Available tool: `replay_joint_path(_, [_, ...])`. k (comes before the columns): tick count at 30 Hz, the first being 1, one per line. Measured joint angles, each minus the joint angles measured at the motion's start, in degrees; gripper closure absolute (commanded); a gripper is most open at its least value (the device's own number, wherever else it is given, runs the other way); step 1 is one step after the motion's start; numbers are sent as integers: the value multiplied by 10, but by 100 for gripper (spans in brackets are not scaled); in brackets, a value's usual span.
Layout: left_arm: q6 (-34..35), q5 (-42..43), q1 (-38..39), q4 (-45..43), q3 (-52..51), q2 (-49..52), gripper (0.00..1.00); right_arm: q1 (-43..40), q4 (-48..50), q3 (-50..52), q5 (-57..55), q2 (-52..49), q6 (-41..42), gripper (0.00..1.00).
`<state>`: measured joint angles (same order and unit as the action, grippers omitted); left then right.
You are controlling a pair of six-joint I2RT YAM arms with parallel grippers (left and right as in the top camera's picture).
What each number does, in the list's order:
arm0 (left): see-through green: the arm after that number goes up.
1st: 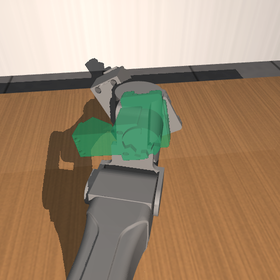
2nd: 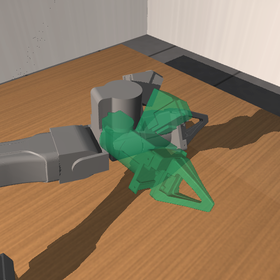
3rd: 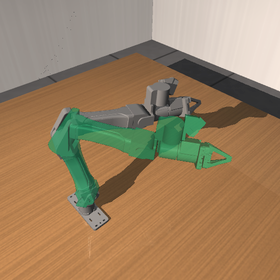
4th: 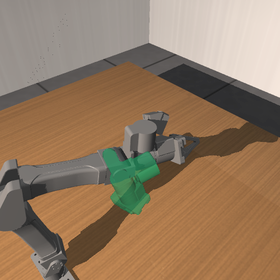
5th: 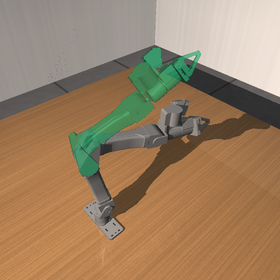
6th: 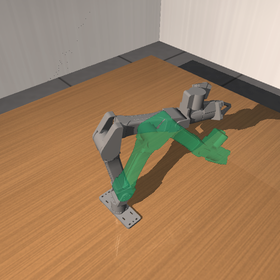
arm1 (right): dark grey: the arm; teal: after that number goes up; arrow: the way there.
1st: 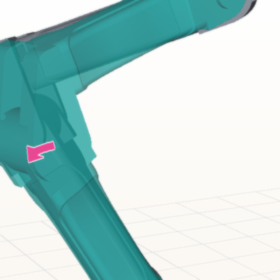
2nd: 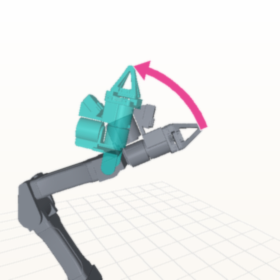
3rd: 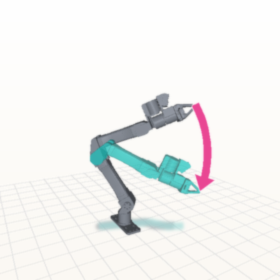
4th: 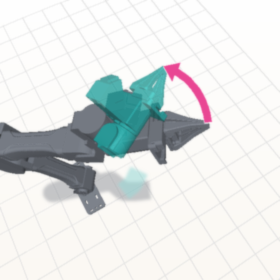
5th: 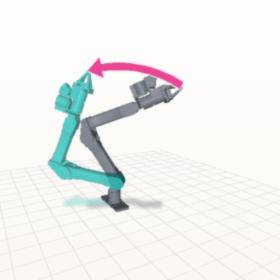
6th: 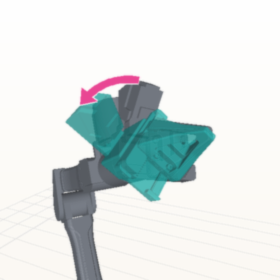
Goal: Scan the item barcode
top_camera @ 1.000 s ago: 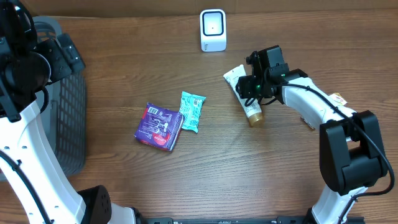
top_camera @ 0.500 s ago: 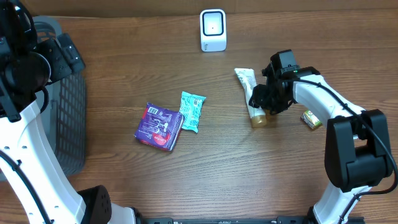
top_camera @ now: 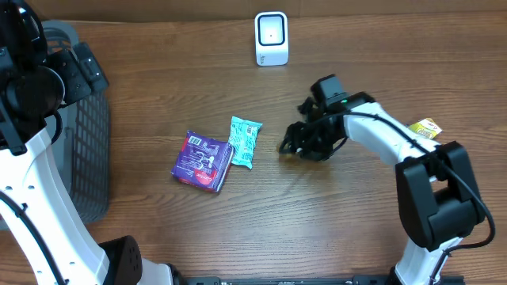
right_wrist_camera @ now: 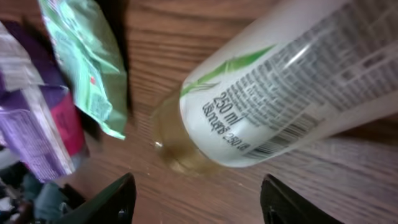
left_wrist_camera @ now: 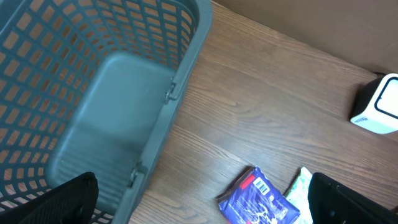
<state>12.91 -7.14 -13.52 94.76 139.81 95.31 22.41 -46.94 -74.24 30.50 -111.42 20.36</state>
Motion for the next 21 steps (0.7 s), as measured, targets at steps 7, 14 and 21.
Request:
replay_joint_path(7, [0, 0, 0, 0, 0, 0, 0, -22, -33, -69, -111, 0, -20, 20])
replay_joint_path(14, [0, 0, 0, 0, 0, 0, 0, -53, -9, -110, -194, 6, -71, 30])
replay_joint_path(21, [0, 0, 0, 0, 0, 0, 0, -32, -30, -109, -222, 5, -26, 24])
